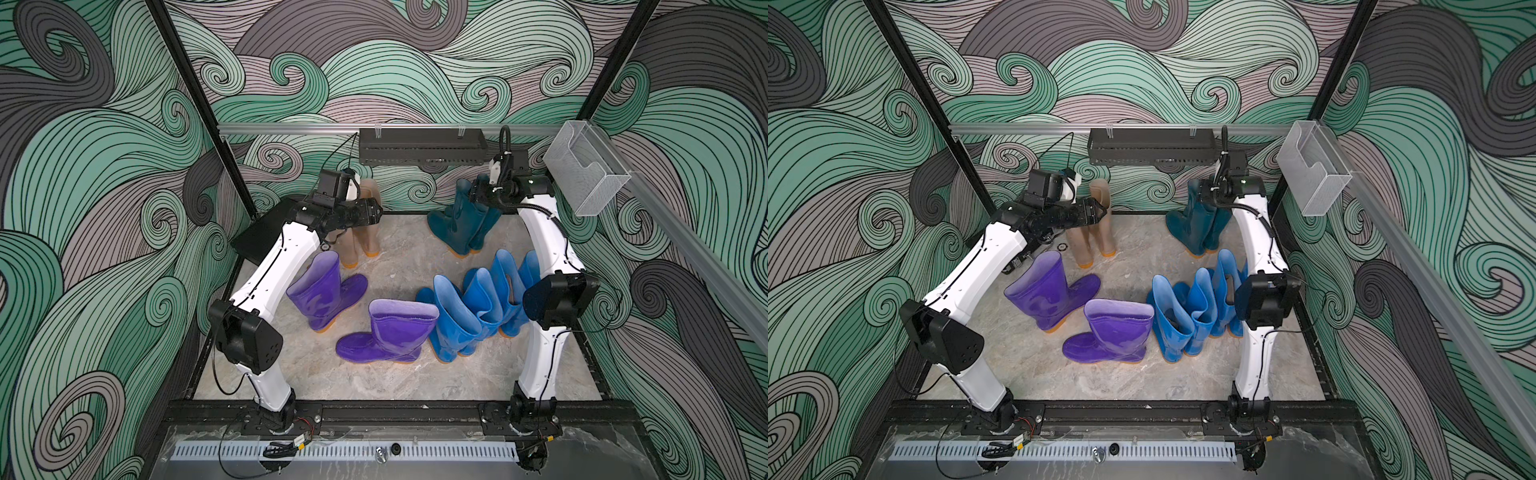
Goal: Match and arrange rain boots in pairs
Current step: Pair a pair of rain boots at the center of the board, then move a pair of rain boots to the center of the board.
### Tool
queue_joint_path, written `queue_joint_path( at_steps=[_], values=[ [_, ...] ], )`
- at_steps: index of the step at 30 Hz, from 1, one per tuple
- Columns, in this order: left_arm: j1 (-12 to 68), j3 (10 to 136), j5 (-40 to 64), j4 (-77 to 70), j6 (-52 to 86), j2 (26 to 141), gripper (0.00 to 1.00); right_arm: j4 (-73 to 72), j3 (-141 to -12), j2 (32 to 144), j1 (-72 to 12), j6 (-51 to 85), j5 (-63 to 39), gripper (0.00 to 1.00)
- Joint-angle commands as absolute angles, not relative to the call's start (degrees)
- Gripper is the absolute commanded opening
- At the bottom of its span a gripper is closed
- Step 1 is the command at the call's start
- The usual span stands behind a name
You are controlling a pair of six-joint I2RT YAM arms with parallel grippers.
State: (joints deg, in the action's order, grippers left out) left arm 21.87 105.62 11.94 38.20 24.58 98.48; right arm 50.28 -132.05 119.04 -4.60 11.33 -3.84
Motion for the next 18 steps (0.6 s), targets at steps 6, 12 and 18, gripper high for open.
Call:
queue_joint_path(
  at_steps=[6,12,18],
  values=[
    [21.41,107.04,9.85,40.43,22.3,98.0,0.77,47.08,-135.05,118.67,-5.28,-0.3,5.68,0.99],
    [21.23,106.7,8.39,42.06,21.63,96.52,0.77,48.07,-135.52,122.93,-5.36,-2.34,6.49,0.99],
    [21.01,106.01,5.71,43.97,20.69,94.2,0.77,49.87,-136.88,127.44,-5.1,-2.81,8.51,0.91]
  ],
)
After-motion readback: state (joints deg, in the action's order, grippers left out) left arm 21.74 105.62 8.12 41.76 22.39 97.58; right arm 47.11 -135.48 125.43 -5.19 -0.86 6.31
